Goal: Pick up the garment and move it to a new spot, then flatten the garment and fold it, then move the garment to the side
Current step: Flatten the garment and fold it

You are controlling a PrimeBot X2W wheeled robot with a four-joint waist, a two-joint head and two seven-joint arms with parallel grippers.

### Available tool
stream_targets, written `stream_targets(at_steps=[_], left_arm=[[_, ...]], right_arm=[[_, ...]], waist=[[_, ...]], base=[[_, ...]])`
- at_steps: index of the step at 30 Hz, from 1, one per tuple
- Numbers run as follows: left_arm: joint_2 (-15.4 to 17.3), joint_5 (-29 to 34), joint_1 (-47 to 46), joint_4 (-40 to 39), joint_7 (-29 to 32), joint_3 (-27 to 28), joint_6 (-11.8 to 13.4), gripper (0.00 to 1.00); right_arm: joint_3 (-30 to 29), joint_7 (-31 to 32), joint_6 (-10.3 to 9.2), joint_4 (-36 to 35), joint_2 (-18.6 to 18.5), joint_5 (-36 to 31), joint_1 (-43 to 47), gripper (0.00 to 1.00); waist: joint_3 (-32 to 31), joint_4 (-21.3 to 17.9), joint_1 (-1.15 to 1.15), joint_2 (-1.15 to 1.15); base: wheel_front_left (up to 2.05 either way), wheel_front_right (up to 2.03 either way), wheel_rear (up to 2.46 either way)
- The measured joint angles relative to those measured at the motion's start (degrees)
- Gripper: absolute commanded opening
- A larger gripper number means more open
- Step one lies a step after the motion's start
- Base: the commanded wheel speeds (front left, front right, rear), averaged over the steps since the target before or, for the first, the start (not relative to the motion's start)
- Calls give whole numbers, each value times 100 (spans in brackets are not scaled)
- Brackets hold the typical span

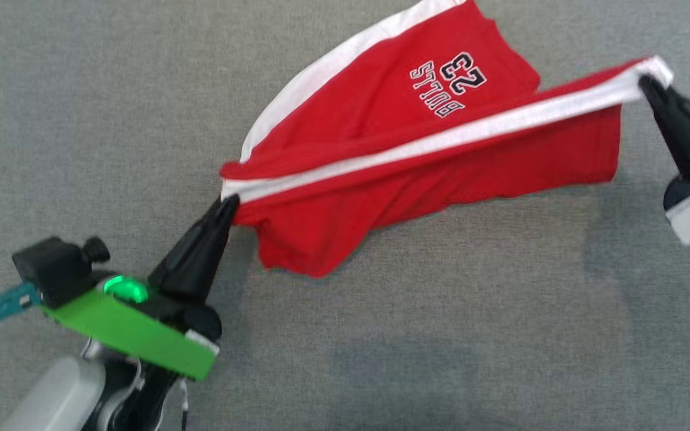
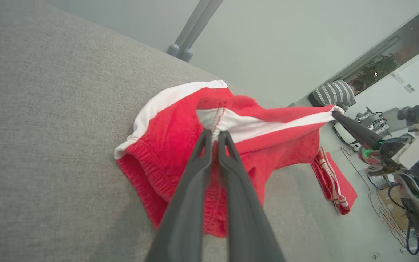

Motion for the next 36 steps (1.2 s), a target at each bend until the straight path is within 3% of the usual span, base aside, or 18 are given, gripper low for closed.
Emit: stream_targets(at_steps=[7, 19, 20, 23, 24, 25, 26, 27, 36], left_arm=[[-599, -74, -1541, 1088, 517, -86, 208, 0], [-883, 10, -2096, 1623, 650, -197, 250, 0], [-892, -13, -2096, 1611, 672, -214, 249, 2], [-934, -41, -2101, 1625, 723, -274, 249, 22], [-949, -38, -2113, 1657, 726, -291, 249, 40], [-966, -37, -2133, 1685, 737, -308, 249, 79], [-994, -37, -2161, 1705, 769, -324, 249, 100], [-1025, -42, -2187, 1735, 791, -338, 263, 100], [-816, 192, -2232, 1639, 924, -467, 517, 100]], right_arm=[[313, 437, -2, 1629, 81, -642, -2119, 0], [972, 330, -8, 2764, -85, -913, -3379, 0], [992, 323, -8, 2799, -93, -914, -3448, 0], [1051, 326, -8, 2937, -156, -973, -3606, 0], [1057, 325, -8, 2992, -169, -1028, -3628, 20], [1063, 335, -8, 3053, -179, -1096, -3644, 34], [1096, 360, -8, 3110, -200, -1145, -3663, 48], [1131, 360, -9, 3140, -210, -1177, -3676, 100], [1143, 171, -14, 3006, -220, -1250, -3887, 100]], waist=[[852, 314, 0, 0], [1246, 1015, 0, 0], [1251, 1048, 0, 0], [1255, 1109, 0, 0], [1251, 1117, 0, 0], [1246, 1119, 0, 0], [1241, 1118, 0, 0], [1235, 1117, 0, 0], [1059, 1025, 0, 0]], base=[[0, 0, 0], [0, 0, 0], [0, 0, 0], [0, 0, 0], [0, 0, 0], [0, 0, 0], [0, 0, 0], [0, 0, 0], [0, 0, 0]])
